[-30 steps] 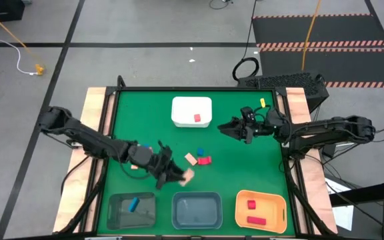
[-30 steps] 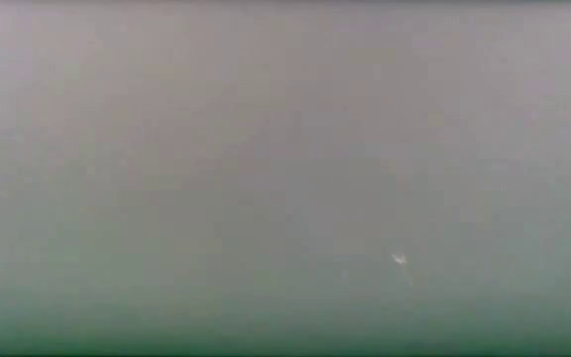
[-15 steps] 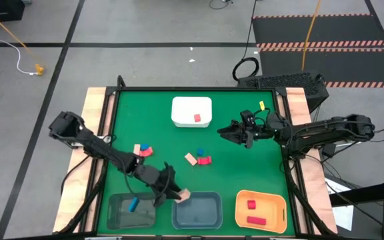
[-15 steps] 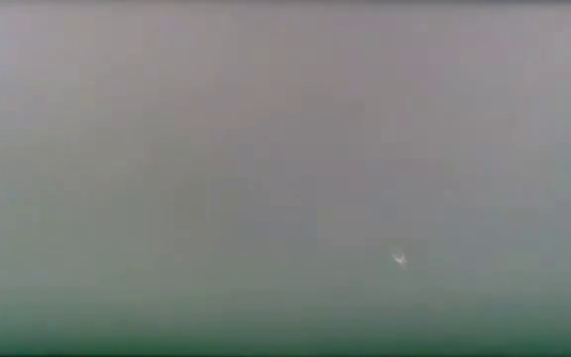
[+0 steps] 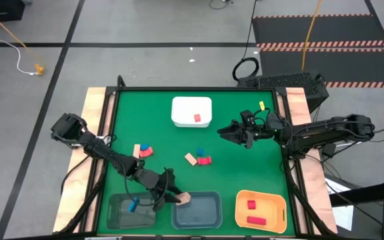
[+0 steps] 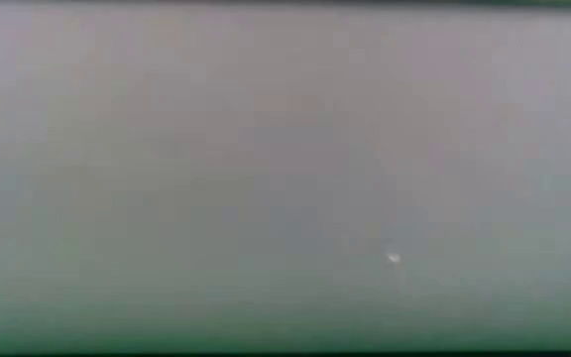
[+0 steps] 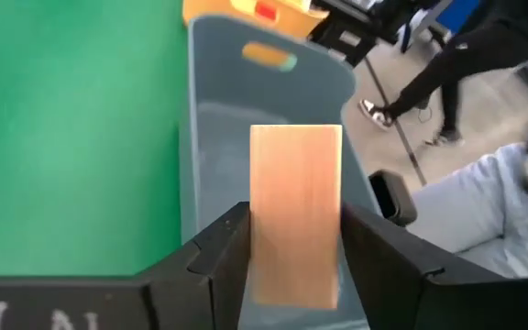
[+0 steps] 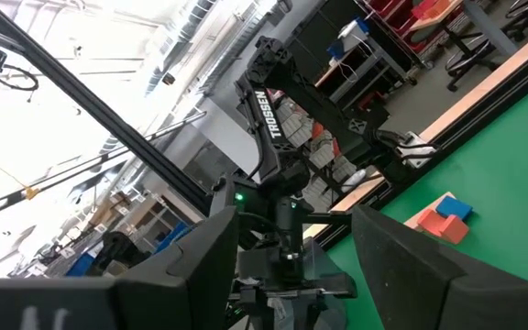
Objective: Sort & place blocks by color
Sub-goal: Put the top brown block into the blue bin, then put the left orange block into the white bin
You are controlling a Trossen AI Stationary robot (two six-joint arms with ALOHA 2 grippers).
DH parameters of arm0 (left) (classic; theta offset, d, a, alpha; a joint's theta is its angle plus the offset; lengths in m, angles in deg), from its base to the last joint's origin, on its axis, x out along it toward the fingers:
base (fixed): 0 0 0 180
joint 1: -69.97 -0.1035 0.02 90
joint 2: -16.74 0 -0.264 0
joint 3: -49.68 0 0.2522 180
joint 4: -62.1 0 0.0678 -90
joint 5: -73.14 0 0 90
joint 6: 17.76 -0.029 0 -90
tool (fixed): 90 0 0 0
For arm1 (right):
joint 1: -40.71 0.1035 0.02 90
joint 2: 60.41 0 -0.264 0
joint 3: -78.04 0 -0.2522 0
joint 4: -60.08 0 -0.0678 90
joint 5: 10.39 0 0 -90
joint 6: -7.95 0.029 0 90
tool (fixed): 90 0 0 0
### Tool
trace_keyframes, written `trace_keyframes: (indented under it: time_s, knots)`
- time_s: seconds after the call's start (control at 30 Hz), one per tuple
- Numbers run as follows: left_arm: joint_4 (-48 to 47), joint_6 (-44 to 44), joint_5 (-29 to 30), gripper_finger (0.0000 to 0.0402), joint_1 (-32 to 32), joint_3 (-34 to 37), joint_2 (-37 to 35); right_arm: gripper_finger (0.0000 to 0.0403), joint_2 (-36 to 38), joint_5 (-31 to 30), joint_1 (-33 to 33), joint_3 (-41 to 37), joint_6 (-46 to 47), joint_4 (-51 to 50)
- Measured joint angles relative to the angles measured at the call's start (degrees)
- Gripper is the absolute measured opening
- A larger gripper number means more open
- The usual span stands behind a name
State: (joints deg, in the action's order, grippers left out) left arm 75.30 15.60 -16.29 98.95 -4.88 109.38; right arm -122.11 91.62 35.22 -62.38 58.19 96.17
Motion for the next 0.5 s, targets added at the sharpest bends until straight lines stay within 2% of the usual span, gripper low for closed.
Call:
trace_keyframes:
  time_s: [0.2, 0.33, 0.5]
  knots:
    - [5.8, -1.2, 1.2, 0.0177, -0.5, 0.0, 0.0, 0.0205, 0.0, 0.0, 0.0, 0.0, 0.0, 0.0]
    - [8.7, -2.8, 2.5, 0.0159, -0.7, 0.0, 0.0, 0.0205, 0.0, 0.0, 0.0, 0.0, 0.0, 0.0]
    - [10.5, -4.8, 6.7, 0.0137, -2.0, 0.0, -0.9, 0.0205, 0.0, 0.0, 0.0, 0.0, 0.0, 0.0]
